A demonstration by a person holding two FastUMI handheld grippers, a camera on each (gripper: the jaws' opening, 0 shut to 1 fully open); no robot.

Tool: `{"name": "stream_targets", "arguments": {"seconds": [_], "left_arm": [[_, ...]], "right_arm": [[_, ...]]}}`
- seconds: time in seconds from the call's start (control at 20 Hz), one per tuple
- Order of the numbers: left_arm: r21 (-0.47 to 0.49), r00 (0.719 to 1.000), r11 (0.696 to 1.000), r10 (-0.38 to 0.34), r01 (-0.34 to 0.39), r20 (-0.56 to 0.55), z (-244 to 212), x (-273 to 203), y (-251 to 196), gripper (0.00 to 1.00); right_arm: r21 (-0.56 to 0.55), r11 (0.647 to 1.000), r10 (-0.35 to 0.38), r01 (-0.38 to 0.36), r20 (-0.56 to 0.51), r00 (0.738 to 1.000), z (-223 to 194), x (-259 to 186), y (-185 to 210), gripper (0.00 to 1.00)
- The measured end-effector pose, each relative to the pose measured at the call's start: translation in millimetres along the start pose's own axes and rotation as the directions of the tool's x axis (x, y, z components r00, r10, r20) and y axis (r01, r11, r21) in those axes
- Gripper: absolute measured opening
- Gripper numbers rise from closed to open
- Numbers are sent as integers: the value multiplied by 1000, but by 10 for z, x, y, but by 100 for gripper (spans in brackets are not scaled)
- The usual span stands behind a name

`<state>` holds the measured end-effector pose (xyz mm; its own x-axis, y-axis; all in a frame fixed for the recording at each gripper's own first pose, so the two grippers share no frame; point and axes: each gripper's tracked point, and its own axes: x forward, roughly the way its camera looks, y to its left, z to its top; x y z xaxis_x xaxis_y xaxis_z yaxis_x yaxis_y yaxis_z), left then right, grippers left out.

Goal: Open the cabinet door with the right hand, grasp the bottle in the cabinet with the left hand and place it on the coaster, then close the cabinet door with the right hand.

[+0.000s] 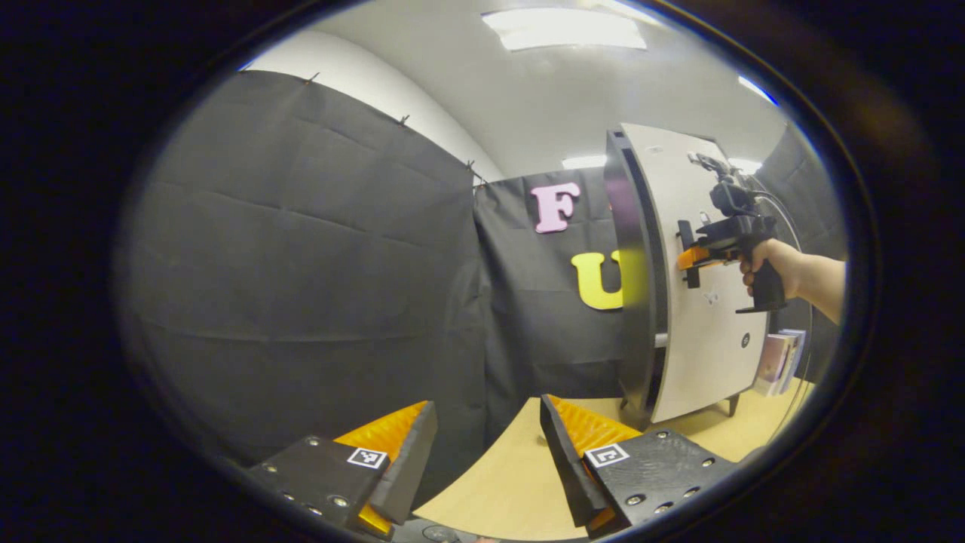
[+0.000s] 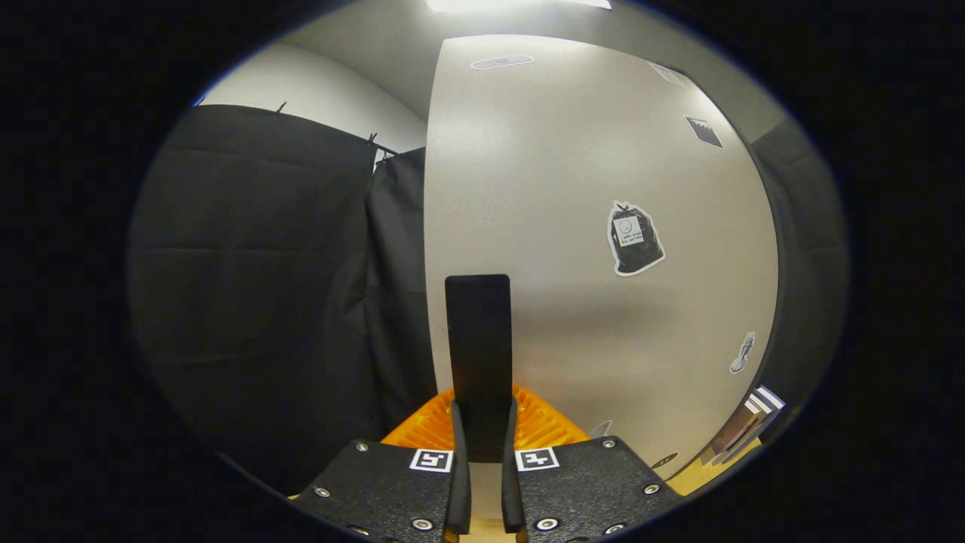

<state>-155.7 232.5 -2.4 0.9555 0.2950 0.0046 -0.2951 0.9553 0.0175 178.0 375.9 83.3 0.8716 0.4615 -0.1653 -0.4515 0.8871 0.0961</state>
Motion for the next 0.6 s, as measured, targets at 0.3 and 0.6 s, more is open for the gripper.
{"name": "stream_targets", "arguments": {"seconds": [0.3, 0.6], "left_arm": [[11, 997, 997, -81, 81, 8, 122, 58, -194, 83], [3, 991, 991, -132, 132, 9, 209, -19, -337, 82]], "right_arm": [[2, 999, 50, -50, -8, 999, -10, -158, -25, 16], [0, 995, 96, -96, -17, 995, -13, -260, -67, 16]]}}
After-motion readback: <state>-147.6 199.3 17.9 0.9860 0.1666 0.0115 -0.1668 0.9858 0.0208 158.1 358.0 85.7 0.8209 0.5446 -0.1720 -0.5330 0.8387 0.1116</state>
